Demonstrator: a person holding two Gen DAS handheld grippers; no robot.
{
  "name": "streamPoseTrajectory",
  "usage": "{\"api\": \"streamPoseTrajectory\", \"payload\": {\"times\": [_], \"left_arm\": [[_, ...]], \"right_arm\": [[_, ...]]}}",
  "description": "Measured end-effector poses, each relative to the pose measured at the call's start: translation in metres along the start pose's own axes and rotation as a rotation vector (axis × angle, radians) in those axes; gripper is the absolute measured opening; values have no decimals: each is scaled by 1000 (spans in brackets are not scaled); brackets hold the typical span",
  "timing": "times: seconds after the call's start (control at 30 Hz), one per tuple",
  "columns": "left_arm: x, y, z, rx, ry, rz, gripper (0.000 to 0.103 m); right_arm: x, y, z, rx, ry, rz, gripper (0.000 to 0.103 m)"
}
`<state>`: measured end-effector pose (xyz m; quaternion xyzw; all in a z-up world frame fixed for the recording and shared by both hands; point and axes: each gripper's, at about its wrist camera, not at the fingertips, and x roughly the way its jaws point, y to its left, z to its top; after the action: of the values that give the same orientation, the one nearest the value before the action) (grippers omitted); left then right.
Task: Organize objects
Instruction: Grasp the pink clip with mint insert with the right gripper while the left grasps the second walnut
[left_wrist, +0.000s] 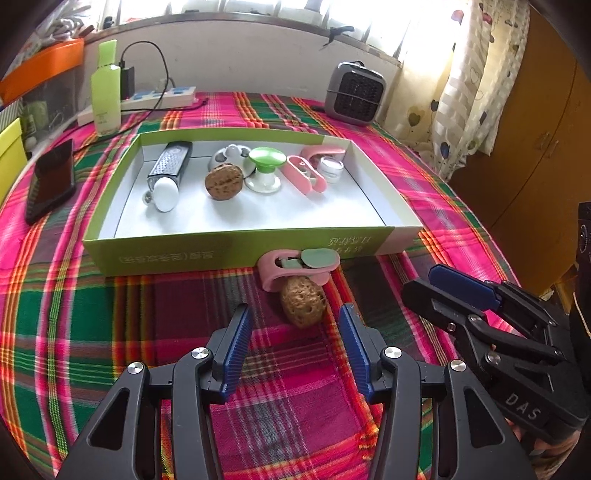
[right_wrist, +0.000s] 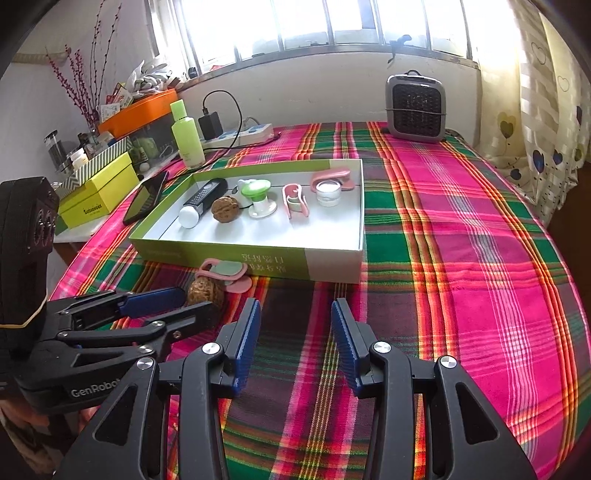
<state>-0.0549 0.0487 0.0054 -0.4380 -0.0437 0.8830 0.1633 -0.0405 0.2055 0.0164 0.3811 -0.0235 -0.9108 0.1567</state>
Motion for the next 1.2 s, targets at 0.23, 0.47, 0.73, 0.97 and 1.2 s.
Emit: {"api": "streamPoseTrajectory", "payload": {"times": [0.23, 0.47, 0.73, 0.97, 1.2], "left_arm": [[4, -3, 4, 3, -7, 25, 48], [5, -3, 4, -4, -10, 29, 46], [3, 4, 4, -23, -18, 47, 31], [2, 8, 2, -36, -20, 40, 27], [-4, 16, -2, -48, -23, 42, 27]], "right_arm": [[2, -2, -1, 10, 10, 12, 41], [2, -2, -1, 12, 15, 20, 41], [3, -2, -2, 14, 21, 22, 41], [5, 0, -2, 7, 26, 16, 41], [9, 6, 1, -13, 41, 40, 41]]}}
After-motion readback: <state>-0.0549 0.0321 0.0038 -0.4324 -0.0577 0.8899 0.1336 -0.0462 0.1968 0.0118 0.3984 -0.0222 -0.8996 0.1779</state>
